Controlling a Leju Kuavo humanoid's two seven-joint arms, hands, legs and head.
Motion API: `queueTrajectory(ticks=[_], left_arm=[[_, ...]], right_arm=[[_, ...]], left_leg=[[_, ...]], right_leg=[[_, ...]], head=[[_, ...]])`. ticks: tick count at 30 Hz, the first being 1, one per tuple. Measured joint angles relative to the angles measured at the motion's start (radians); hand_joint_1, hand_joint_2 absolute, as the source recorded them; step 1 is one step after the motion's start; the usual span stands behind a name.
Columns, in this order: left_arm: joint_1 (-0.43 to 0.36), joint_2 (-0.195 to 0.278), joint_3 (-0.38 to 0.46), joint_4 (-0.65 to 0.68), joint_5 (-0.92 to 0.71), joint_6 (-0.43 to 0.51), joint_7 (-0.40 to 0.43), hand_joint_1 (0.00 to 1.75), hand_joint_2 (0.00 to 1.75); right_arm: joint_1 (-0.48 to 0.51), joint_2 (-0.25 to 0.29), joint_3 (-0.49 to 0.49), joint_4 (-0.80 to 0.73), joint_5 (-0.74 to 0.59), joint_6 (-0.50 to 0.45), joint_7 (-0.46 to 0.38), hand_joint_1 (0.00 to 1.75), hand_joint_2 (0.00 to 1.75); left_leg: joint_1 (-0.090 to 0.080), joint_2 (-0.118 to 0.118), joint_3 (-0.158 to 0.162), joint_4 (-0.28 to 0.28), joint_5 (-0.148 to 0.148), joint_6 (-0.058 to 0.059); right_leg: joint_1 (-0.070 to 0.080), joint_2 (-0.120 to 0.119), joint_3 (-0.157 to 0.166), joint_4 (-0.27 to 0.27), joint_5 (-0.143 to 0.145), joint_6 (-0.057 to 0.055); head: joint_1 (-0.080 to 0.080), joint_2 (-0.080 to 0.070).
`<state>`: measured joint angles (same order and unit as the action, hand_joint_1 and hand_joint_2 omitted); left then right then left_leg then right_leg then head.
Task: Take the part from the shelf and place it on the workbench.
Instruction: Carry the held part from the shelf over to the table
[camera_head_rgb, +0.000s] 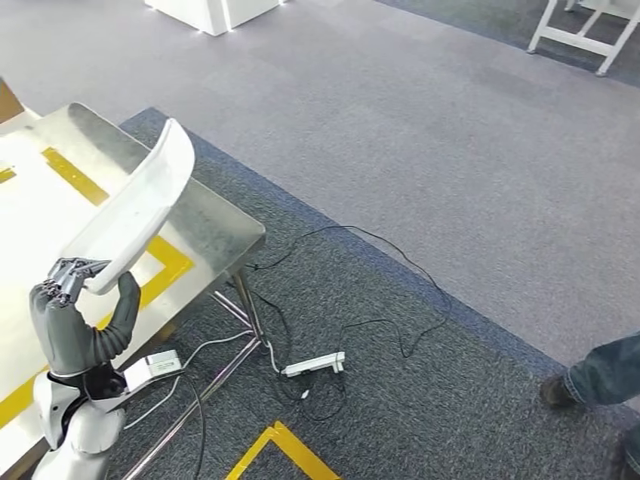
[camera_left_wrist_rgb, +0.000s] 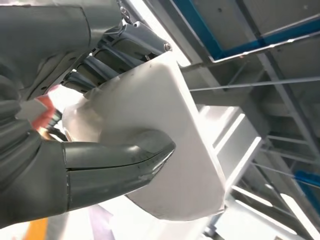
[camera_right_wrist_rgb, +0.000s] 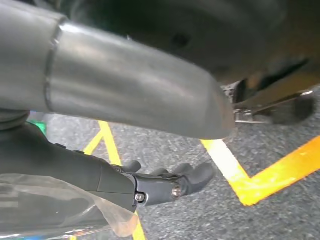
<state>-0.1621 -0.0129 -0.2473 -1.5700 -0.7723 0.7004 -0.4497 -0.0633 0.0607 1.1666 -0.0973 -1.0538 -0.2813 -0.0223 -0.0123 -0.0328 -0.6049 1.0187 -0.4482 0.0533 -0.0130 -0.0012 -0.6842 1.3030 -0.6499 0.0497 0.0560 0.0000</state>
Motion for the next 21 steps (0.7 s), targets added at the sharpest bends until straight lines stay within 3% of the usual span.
queueTrajectory(ticks=[2, 4, 6, 8, 10, 11, 13, 15, 16, 17, 19, 21], left_arm=[[0.001, 0.000, 0.000, 0.000, 0.000, 0.000, 0.005, 1.75, 1.75], [0.000, 0.001, 0.000, 0.000, 0.000, 0.000, 0.006, 1.75, 1.75], [0.000, 0.001, -0.001, 0.000, -0.001, 0.000, 0.006, 1.75, 1.75], [0.002, 0.003, -0.001, 0.000, -0.002, 0.000, 0.007, 1.75, 1.75], [0.003, 0.005, -0.002, 0.000, -0.002, 0.000, 0.007, 1.75, 1.75], [0.002, 0.005, -0.002, 0.000, -0.002, 0.000, 0.007, 1.75, 1.75], [0.002, 0.006, -0.002, 0.000, -0.002, 0.000, 0.007, 1.75, 1.75], [0.006, 0.006, -0.003, 0.000, -0.002, 0.000, 0.007, 1.75, 1.75], [0.008, 0.007, -0.003, 0.000, -0.002, 0.000, 0.007, 1.75, 1.75], [0.009, 0.008, -0.003, 0.000, -0.002, 0.000, 0.008, 1.75, 1.75], [0.008, 0.009, -0.003, 0.000, -0.002, 0.000, 0.008, 1.75, 1.75], [0.007, 0.009, -0.003, 0.000, -0.002, 0.000, 0.008, 1.75, 1.75]], right_arm=[[0.002, 0.000, 0.002, 0.000, 0.000, 0.000, 0.002, 0.00, 0.00], [0.002, -0.001, 0.006, 0.000, 0.000, 0.000, 0.002, 0.00, 0.00], [0.002, -0.002, 0.008, 0.000, 0.001, 0.001, 0.002, 0.00, 0.00], [0.002, -0.001, 0.009, 0.000, 0.001, 0.001, 0.002, 0.00, 0.00], [0.002, -0.001, 0.009, 0.000, 0.001, 0.002, 0.003, 0.00, 0.00], [0.002, -0.001, 0.010, 0.000, 0.001, 0.002, 0.003, 0.00, 0.00], [0.004, -0.001, 0.012, 0.000, 0.001, 0.003, 0.003, 0.00, 0.00], [0.007, -0.001, 0.013, 0.000, 0.000, 0.003, 0.003, 0.00, 0.00], [0.007, -0.001, 0.013, 0.000, 0.000, 0.003, 0.004, 0.00, 0.00], [0.007, -0.001, 0.013, 0.000, 0.000, 0.003, 0.004, 0.00, 0.00], [0.005, -0.001, 0.014, -0.001, 0.000, 0.003, 0.004, 0.00, 0.00], [0.003, -0.001, 0.014, -0.001, 0.000, 0.003, 0.004, 0.00, 0.00]], left_leg=[[0.001, -0.029, 0.004, 0.002, -0.002, -0.003], [0.002, -0.053, 0.004, 0.007, -0.007, -0.011], [0.004, -0.074, -0.002, 0.010, -0.007, -0.022], [0.007, -0.096, -0.007, 0.009, -0.004, -0.033], [0.005, -0.072, -0.020, 0.036, -0.022, -0.043], [0.004, -0.045, -0.038, 0.077, -0.044, -0.049], [0.007, 0.006, -0.102, 0.210, -0.104, -0.059], [0.011, 0.020, -0.146, 0.295, -0.123, -0.062], [0.012, 0.023, -0.140, 0.280, -0.103, -0.061], [0.011, 0.029, -0.114, 0.226, -0.067, -0.057], [0.002, 0.068, -0.043, 0.087, -0.009, -0.044], [-0.010, 0.096, -0.010, 0.020, -0.002, -0.032]], right_leg=[[-0.001, 0.012, 0.020, -0.089, 0.081, -0.002], [-0.007, 0.061, 0.073, -0.219, 0.143, -0.005], [-0.010, 0.096, 0.101, -0.273, 0.150, -0.010], [-0.010, 0.079, 0.108, -0.279, 0.149, -0.021], [-0.012, 0.053, 0.115, -0.283, 0.148, -0.032], [-0.013, 0.038, 0.119, -0.284, 0.146, -0.038], [-0.009, 0.008, 0.125, -0.284, 0.140, -0.045], [-0.007, -0.023, 0.131, -0.284, 0.133, -0.046], [-0.006, -0.036, 0.136, -0.284, 0.130, -0.046], [-0.005, -0.049, 0.142, -0.284, 0.125, -0.045], [-0.002, -0.073, 0.155, -0.285, 0.115, -0.041], [0.003, -0.094, 0.162, -0.287, 0.107, -0.032]], head=[[0.000, 0.000], [0.000, 0.000], [-0.001, 0.000], [-0.001, 0.000], [-0.007, 0.000], [-0.010, 0.000], [-0.017, 0.000], [-0.017, 0.000], [-0.017, 0.000], [-0.017, 0.000], [-0.017, 0.000], [-0.016, 0.000]])
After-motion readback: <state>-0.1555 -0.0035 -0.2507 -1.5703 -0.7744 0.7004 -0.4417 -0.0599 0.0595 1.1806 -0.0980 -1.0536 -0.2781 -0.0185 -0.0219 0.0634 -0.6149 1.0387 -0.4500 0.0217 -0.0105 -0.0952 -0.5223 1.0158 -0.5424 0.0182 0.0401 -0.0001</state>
